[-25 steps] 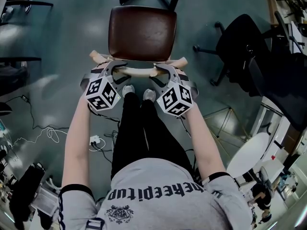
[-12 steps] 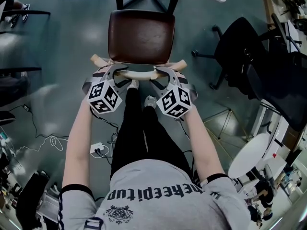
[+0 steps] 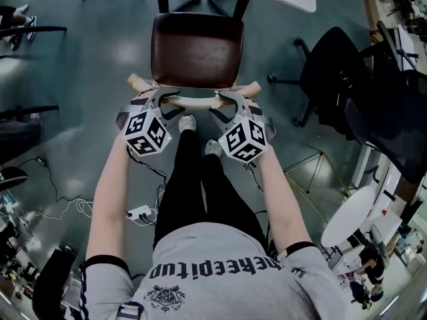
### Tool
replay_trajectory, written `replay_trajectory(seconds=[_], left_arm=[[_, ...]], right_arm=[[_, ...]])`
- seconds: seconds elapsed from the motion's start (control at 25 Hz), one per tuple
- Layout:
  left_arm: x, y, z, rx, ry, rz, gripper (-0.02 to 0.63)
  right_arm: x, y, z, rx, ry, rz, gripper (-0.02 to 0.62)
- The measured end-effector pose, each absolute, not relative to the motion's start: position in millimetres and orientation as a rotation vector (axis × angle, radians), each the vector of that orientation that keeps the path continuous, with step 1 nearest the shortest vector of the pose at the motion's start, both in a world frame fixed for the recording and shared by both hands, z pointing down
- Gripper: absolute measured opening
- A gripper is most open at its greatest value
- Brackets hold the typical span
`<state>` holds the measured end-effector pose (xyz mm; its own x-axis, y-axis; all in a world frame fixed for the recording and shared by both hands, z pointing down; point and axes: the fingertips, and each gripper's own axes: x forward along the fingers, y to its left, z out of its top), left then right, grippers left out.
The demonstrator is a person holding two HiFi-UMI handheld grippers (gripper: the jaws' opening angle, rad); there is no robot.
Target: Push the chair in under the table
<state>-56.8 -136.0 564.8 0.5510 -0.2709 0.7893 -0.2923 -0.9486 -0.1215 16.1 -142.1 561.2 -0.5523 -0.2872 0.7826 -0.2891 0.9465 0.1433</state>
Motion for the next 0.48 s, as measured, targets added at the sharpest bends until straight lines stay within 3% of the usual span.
replay_trajectory(seconds=[0.48], left_arm=[[-72.7, -179.8, 564.0, 2.769, -0.451, 1.395, 0.213]], right_arm=[[0.6, -183.7, 560.3, 0.451, -2.175, 0.022, 0.206]])
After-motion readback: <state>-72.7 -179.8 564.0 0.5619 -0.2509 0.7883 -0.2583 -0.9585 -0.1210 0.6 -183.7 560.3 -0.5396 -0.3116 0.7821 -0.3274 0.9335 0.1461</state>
